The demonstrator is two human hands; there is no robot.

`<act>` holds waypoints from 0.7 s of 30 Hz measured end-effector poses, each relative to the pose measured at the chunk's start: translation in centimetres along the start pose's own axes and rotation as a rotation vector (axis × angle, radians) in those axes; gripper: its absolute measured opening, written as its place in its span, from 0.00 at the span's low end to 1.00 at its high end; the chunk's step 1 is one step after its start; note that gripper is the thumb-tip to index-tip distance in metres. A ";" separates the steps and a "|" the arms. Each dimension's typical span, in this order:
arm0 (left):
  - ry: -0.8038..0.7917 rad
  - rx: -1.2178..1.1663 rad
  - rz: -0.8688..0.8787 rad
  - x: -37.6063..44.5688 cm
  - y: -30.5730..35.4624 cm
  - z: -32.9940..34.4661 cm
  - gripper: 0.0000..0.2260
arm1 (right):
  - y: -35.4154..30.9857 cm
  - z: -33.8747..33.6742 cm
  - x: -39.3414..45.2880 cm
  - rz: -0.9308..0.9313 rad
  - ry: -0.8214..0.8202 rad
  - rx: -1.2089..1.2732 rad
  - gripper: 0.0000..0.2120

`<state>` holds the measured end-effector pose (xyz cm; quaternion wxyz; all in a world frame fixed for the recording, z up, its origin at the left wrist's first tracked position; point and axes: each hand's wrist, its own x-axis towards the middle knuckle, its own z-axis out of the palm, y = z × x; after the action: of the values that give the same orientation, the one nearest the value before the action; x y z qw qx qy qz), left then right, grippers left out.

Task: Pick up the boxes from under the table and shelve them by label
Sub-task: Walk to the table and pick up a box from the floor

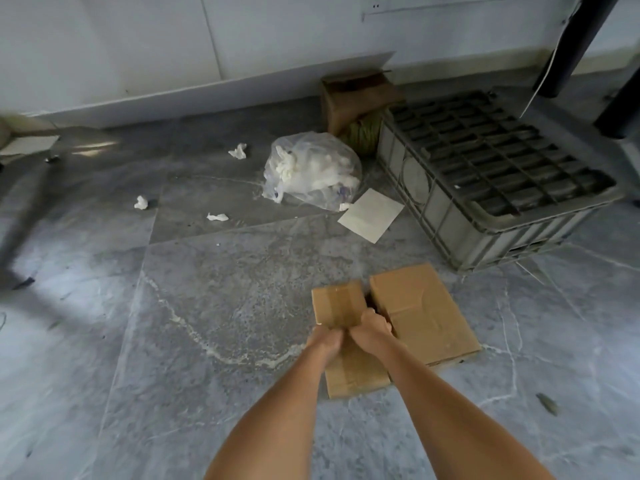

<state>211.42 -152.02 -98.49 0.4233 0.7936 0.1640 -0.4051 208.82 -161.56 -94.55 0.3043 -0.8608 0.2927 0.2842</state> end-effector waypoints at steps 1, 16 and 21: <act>0.009 -0.008 -0.007 -0.2 -0.2 -0.4 0.24 | -0.1 0.0 -0.2 0.007 0.002 0.039 0.27; -0.017 -0.081 0.115 -18.4 8.1 -8.9 0.25 | -3.5 -11.0 -15.7 0.025 0.130 0.397 0.15; -0.041 -0.416 0.054 -28.3 12.8 -10.4 0.17 | -3.8 -16.3 -23.7 0.109 0.125 0.623 0.15</act>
<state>206.87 -148.78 -66.18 0.5920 0.6848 0.2143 -0.3670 200.66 -162.55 -66.74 0.5189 -0.7252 0.4294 0.1433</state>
